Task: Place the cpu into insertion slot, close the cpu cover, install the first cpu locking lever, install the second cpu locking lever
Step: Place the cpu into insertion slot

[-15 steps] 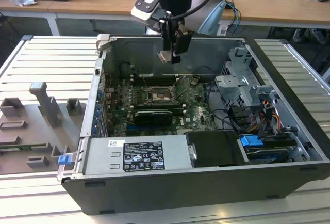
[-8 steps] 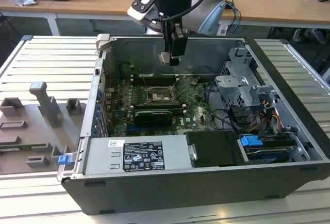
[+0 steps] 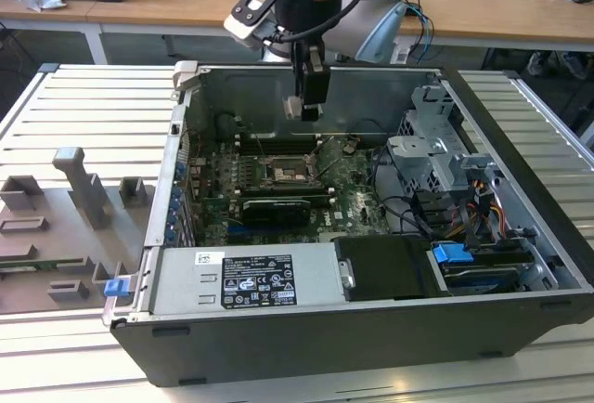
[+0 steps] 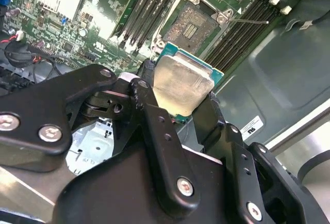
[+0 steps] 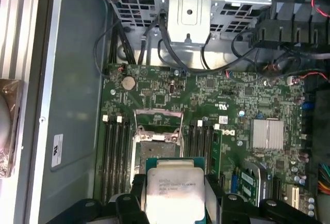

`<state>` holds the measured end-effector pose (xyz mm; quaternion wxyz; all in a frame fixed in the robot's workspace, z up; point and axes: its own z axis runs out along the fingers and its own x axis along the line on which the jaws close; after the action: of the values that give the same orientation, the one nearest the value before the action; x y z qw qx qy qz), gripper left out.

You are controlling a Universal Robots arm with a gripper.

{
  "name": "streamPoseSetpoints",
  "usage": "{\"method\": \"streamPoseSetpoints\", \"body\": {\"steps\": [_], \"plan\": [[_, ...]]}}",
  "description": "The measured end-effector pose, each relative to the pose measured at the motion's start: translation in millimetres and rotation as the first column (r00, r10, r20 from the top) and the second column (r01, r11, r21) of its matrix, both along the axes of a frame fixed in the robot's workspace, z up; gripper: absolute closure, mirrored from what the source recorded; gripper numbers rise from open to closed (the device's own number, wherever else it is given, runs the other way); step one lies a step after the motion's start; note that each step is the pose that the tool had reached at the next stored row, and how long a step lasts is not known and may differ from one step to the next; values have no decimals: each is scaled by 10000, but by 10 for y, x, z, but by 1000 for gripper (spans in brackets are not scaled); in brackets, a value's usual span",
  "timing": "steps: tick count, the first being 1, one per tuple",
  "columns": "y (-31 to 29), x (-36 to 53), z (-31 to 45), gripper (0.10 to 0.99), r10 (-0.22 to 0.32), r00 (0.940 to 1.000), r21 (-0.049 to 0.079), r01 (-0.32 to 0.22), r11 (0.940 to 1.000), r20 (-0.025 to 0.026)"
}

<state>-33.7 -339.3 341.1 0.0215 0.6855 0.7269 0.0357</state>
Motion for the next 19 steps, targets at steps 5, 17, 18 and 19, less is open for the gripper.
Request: {"method": "streamPoseSetpoints", "body": {"steps": [5,17,18,19], "plan": [[0,-40,-31,545,-40,10000,-1,40,10000,-1],[0,-40,-109,545,-144,9999,-52,144,9999,87],[0,-40,-123,545,-312,9995,-53,313,9995,88],[0,-40,-140,545,-535,9985,-53,535,9986,89]]}}
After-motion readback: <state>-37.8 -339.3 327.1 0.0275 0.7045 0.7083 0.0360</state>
